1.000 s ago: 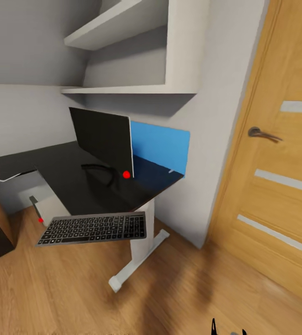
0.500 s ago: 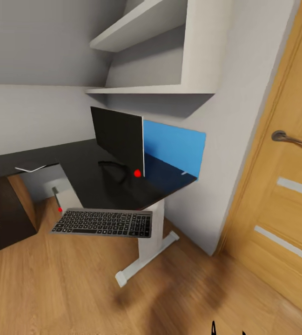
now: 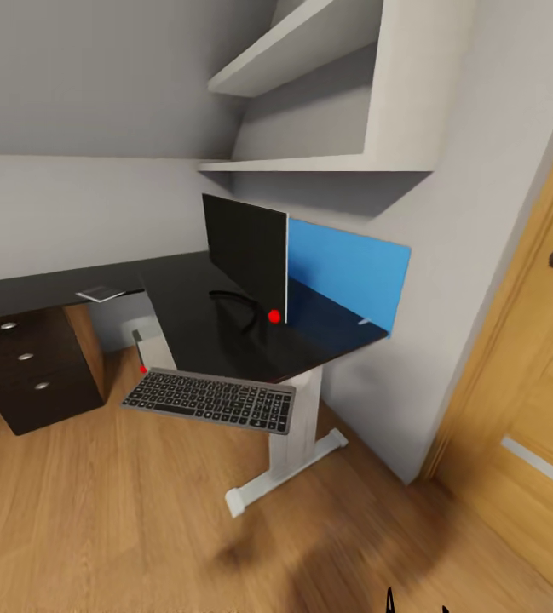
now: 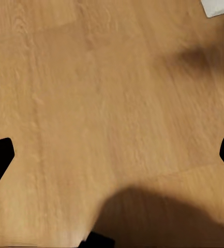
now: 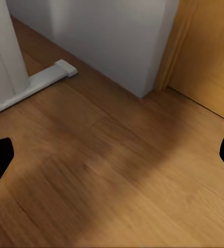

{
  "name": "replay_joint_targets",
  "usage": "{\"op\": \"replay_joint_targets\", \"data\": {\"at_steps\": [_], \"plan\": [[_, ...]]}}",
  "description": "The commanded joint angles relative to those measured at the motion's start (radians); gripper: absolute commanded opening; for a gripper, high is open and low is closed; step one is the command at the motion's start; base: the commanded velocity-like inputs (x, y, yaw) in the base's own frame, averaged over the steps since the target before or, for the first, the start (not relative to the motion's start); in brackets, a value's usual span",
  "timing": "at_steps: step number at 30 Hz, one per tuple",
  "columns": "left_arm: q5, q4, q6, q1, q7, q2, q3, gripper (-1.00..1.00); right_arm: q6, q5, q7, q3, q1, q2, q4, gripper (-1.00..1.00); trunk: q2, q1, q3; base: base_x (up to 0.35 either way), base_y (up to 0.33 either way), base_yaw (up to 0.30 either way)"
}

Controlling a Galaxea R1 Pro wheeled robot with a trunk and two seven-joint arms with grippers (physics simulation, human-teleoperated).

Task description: In the bedroom, organize the workspace by keeping the computer under the desk, ensuring the monitor is on the desk, placing the keyboard on the desk next to the monitor, placing the mouse on the desk next to the keyboard, moving the folder from the swivel chair onto the desk next to the mouse, stacking the notebook on top of the folder with the pen on top of the notebook, and positioning the swivel chair next to the desk.

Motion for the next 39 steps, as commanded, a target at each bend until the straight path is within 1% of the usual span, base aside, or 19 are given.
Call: {"op": "replay_joint_targets", "data": {"at_steps": [1, 8, 12, 17, 32, 39], "plan": [[0.011, 0.001, -0.010, -0.001, 0.007, 0.001, -0.001, 1.00, -0.004, -0.010, -0.003, 0.009, 0.000, -0.001, 0.000, 1.00, 0.000, 0.000, -0.001, 0.000, -0.009, 0.284], [0.010, 0.000, -0.013, -0.001, 0.006, -0.001, 0.009, 1.00, -0.004, -0.010, -0.003, 0.009, 0.000, -0.001, 0.000, 1.00, 0.000, 0.000, -0.001, -0.083, -0.037, 0.284], [0.009, 0.000, -0.013, -0.001, 0.005, -0.001, 0.010, 1.00, -0.004, -0.010, -0.003, 0.009, 0.000, -0.001, 0.000, 1.00, 0.000, 0.000, -0.001, -0.193, -0.203, 0.284], [0.009, 0.000, -0.014, -0.001, 0.005, 0.000, 0.010, 1.00, -0.004, -0.010, -0.003, 0.009, 0.000, 0.000, 0.000, 1.00, 0.000, 0.000, -0.001, -0.048, -0.146, 0.284], [0.009, 0.000, -0.015, -0.001, 0.005, -0.001, 0.010, 1.00, -0.004, -0.011, -0.003, 0.008, 0.000, 0.004, 0.000, 1.00, 0.000, 0.000, -0.001, -0.003, -0.011, 0.284], [0.009, 0.000, -0.015, -0.001, 0.005, -0.001, 0.010, 1.00, -0.004, -0.010, -0.002, 0.007, 0.000, 0.004, 0.000, 1.00, 0.000, 0.000, -0.001, -0.031, -0.230, 0.280]]}}
